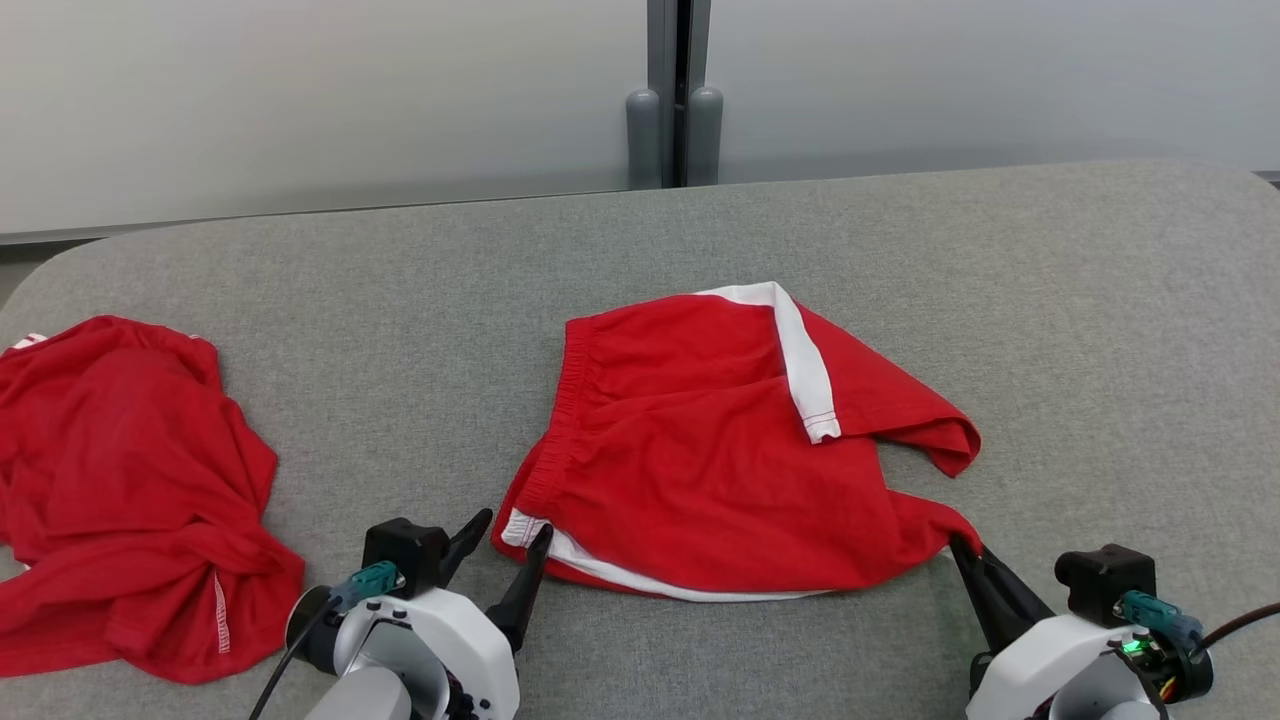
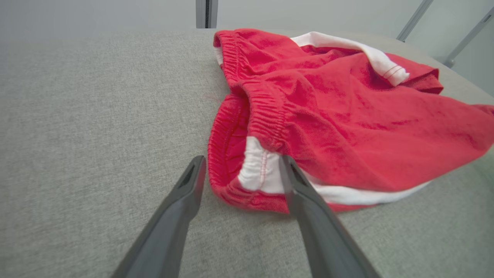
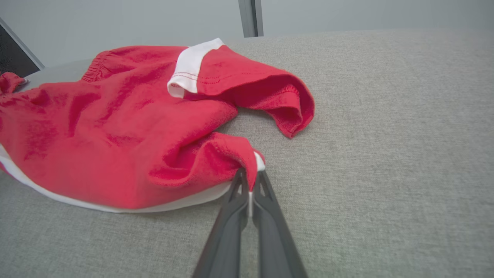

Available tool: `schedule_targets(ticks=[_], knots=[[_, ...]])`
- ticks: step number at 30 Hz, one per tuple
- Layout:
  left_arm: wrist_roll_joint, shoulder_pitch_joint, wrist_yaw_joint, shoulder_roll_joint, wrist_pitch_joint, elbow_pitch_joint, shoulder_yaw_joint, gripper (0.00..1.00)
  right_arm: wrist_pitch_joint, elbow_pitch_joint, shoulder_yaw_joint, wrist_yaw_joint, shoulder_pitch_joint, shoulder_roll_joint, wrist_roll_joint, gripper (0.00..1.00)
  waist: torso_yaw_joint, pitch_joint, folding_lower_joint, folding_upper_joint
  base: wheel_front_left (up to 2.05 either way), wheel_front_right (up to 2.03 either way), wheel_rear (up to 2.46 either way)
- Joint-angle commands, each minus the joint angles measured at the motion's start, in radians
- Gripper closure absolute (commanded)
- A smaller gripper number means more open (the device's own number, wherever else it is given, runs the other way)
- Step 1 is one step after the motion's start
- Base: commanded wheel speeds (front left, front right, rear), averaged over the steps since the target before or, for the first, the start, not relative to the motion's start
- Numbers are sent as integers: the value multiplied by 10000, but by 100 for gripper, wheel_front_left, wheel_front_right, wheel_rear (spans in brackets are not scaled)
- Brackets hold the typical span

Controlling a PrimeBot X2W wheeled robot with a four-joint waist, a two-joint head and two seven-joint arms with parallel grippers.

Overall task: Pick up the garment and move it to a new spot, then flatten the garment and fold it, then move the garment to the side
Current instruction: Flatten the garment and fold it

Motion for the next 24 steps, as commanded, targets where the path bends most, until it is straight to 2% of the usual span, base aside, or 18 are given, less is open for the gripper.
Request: schedule_targets(ticks=[1,8,13,17,19,24], knots=[[-69,-184,-6,23,34,105,-59,100,-27,2,-28,-3,-140,-2,-73,100,5,16,0,0,0,0,0],[-154,-395,-47,215,-202,1,-301,100,-198,-53,-67,-3,-222,-16,-94,100,70,-14,0,0,0,0,0],[-368,-449,-60,472,-375,-826,-280,100,-316,-546,-131,-3,-574,-78,341,100,112,-360,0,0,0,0,0],[-694,-703,-56,737,-440,-2144,-34,100,-81,-1322,-88,-3,-1067,-148,998,100,85,-739,0,0,0,0,0],[-932,-891,-51,940,-308,-3361,201,100,177,-2001,-20,-3,-1646,-512,1268,100,65,-1095,0,0,0,0,0],[-1241,-1629,354,1286,488,-5201,747,100,723,-2898,-382,-3,-2793,-745,1510,100,16,-1513,0,0,0,0,0]])
